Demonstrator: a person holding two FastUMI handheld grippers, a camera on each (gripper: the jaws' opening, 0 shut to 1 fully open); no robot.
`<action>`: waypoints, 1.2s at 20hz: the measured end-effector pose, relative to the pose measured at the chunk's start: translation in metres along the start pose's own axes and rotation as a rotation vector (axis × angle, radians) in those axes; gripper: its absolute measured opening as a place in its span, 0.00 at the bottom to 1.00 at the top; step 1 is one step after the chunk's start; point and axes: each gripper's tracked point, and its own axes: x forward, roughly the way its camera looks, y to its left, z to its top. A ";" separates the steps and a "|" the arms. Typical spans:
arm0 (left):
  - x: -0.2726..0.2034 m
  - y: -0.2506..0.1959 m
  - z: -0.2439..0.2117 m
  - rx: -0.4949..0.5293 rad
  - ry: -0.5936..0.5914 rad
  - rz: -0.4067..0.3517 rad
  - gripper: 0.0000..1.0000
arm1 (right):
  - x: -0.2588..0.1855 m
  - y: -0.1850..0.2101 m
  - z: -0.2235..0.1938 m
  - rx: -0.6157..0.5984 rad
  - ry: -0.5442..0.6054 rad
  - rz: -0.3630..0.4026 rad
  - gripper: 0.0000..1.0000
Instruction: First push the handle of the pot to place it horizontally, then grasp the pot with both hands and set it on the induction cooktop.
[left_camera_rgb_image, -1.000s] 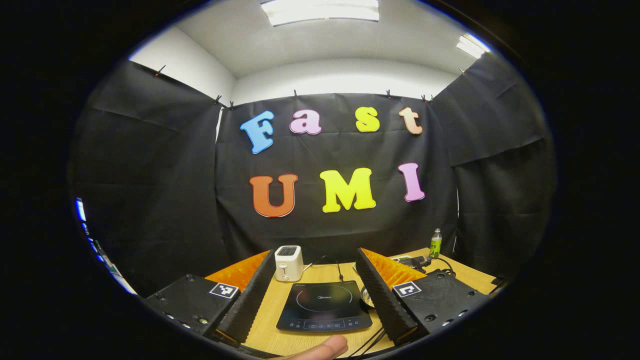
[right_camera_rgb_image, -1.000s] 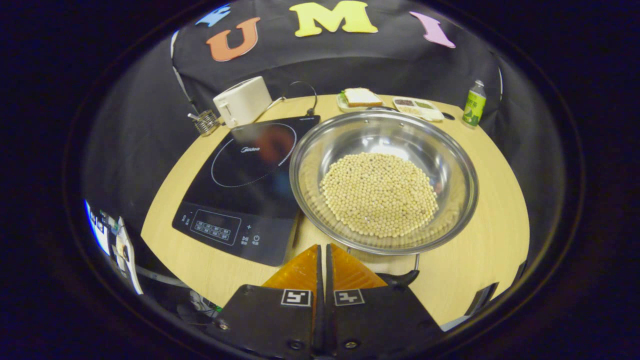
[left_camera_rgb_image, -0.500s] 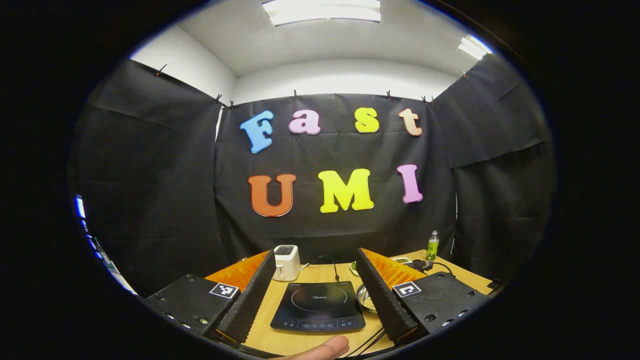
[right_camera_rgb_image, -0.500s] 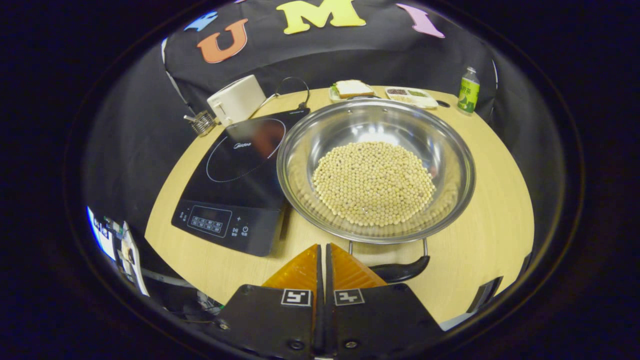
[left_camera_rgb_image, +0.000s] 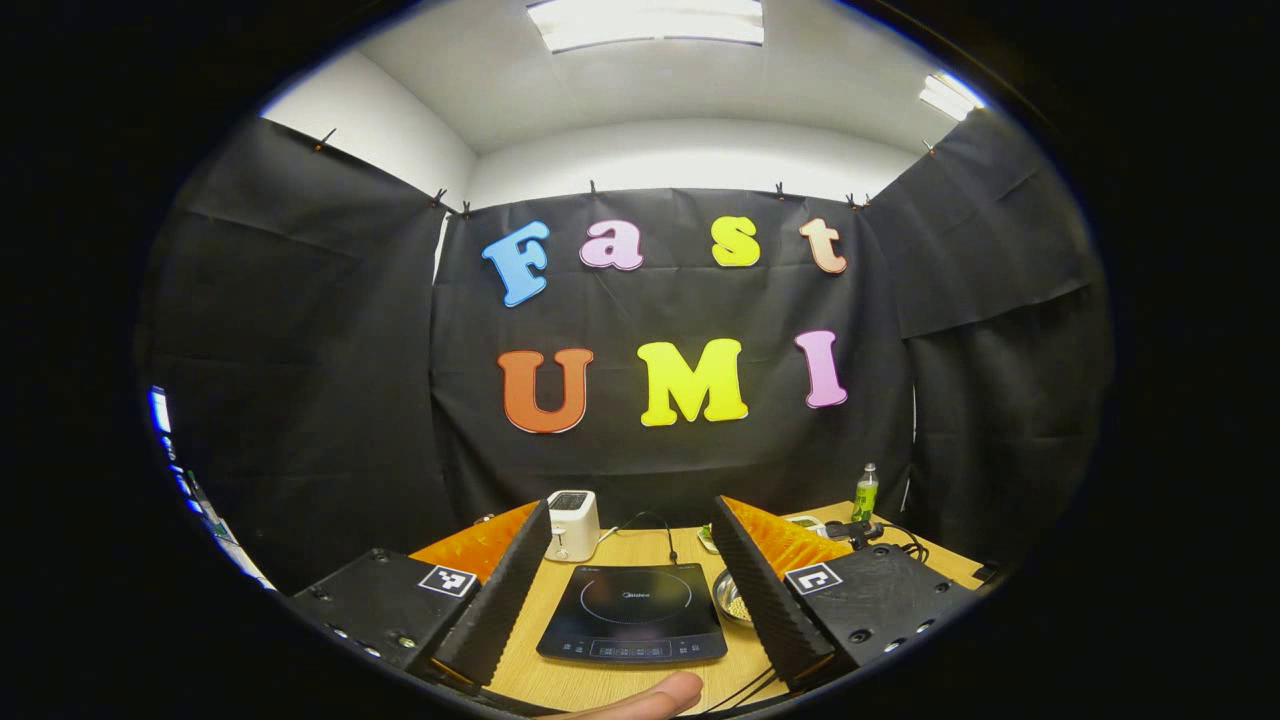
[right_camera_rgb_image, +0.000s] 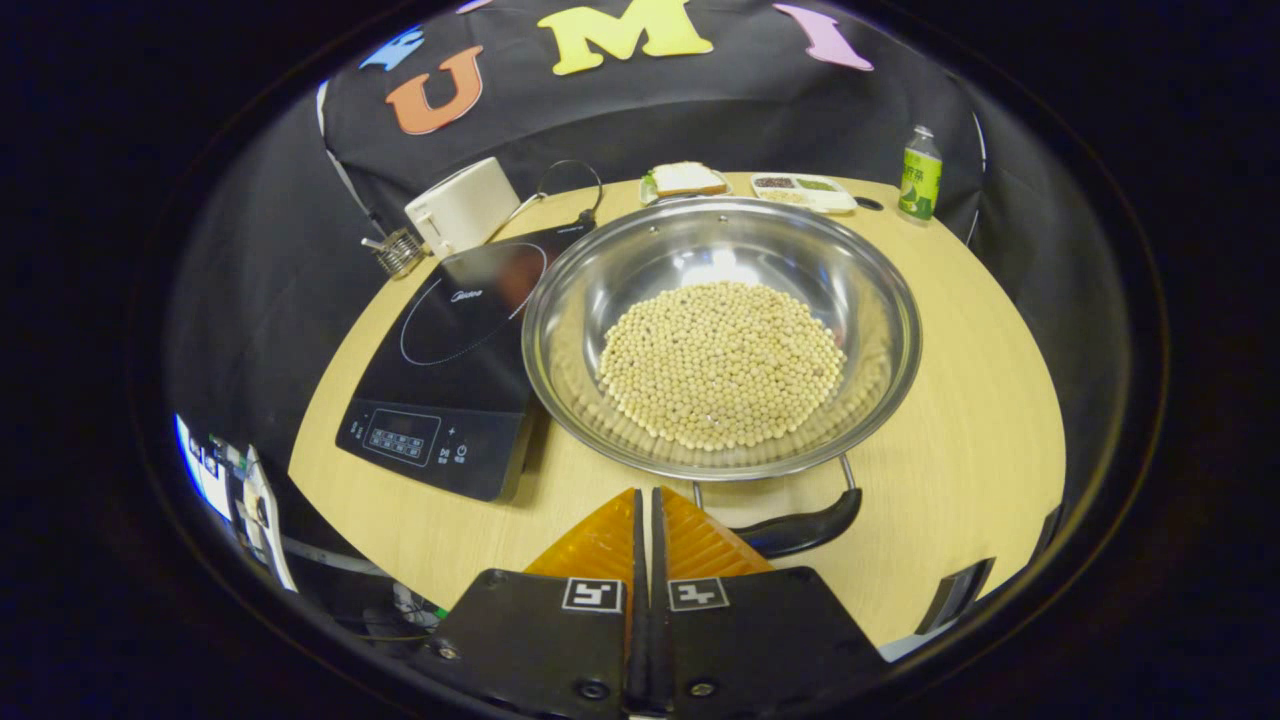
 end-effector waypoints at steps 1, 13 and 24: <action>-0.001 0.001 0.000 0.001 -0.001 0.006 0.96 | 0.000 -0.002 -0.001 -0.010 0.002 0.001 0.04; -0.001 -0.011 0.003 -0.012 -0.010 -0.020 0.96 | -0.006 -0.043 0.003 -0.023 -0.032 -0.040 0.01; 0.005 -0.030 0.006 -0.014 -0.010 -0.052 0.96 | -0.014 -0.085 0.013 -0.053 -0.029 -0.039 0.01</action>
